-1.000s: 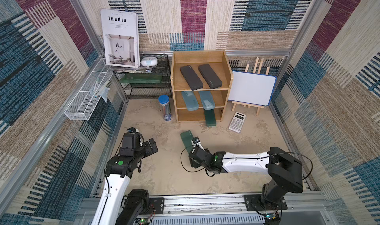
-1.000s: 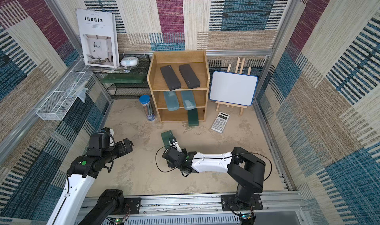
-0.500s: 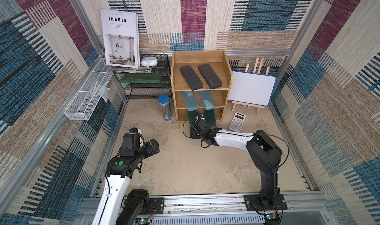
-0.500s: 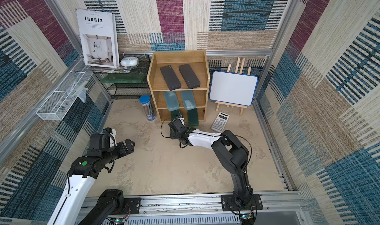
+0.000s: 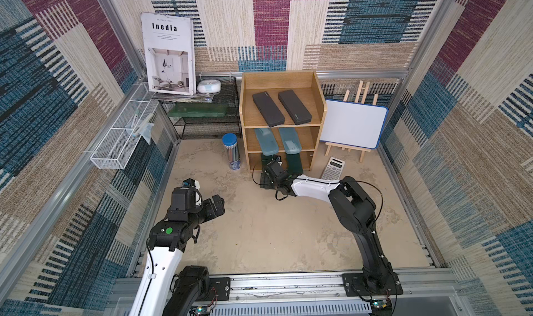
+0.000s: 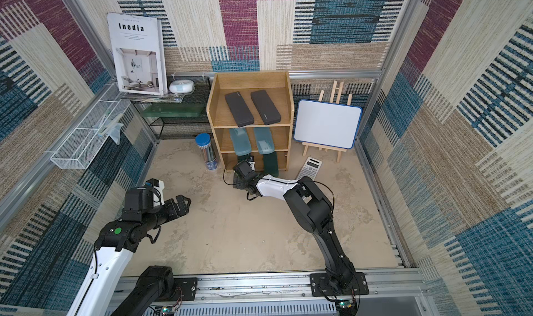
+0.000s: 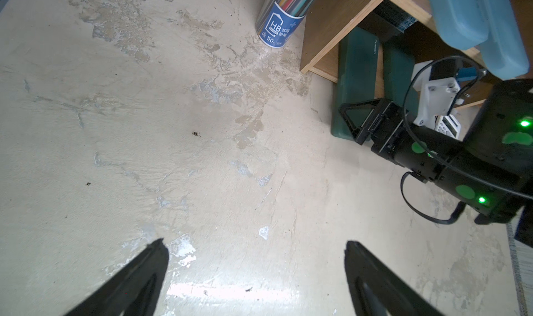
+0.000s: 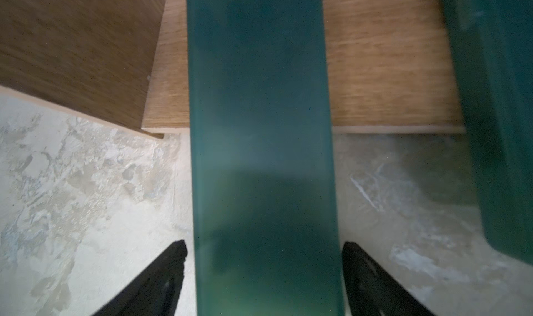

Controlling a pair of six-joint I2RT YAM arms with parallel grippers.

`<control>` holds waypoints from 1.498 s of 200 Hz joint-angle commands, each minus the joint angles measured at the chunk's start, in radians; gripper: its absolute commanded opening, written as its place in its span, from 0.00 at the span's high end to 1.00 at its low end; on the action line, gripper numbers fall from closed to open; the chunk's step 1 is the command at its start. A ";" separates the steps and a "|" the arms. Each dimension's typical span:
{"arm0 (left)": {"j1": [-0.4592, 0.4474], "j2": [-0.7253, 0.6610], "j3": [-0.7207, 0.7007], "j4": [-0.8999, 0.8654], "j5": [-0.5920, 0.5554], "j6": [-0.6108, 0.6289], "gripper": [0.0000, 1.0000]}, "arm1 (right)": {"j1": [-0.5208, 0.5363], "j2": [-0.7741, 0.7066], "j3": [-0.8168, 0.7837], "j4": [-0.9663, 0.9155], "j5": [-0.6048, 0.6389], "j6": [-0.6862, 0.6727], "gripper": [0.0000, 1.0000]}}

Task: Place the pencil cases on the shelf according to color
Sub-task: Place the pencil case on the shelf.

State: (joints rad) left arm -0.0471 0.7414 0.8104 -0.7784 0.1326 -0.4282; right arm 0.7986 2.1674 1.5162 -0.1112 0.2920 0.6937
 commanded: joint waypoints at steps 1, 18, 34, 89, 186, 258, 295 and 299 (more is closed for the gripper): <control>0.001 -0.004 -0.001 0.017 0.015 0.017 0.01 | 0.001 -0.044 -0.026 -0.008 -0.001 0.009 0.07; 0.001 -0.004 -0.002 0.017 0.016 0.017 0.01 | 0.001 -0.106 -0.079 0.010 -0.002 0.009 0.05; 0.001 -0.004 -0.001 0.018 0.018 0.019 0.01 | 0.004 -0.163 -0.124 0.015 -0.004 0.003 0.05; 0.001 -0.009 -0.003 0.019 0.016 0.017 0.01 | 0.044 -0.292 -0.283 0.014 0.004 -0.005 0.19; 0.001 -0.003 -0.009 0.027 0.030 0.022 0.01 | 0.043 -0.132 -0.242 0.071 -0.013 -0.025 0.60; 0.001 -0.005 -0.010 0.030 0.036 0.022 0.00 | 0.005 -0.045 -0.092 0.059 0.015 -0.076 0.58; 0.001 -0.007 -0.010 0.030 0.033 0.023 0.01 | -0.005 -0.001 -0.016 0.039 0.019 -0.094 0.58; 0.001 -0.008 -0.011 0.030 0.033 0.023 0.01 | -0.006 0.002 -0.010 0.038 0.019 -0.095 0.58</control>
State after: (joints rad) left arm -0.0471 0.7368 0.7998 -0.7708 0.1566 -0.4152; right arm 0.7956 2.1513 1.4719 -0.0601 0.2970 0.6212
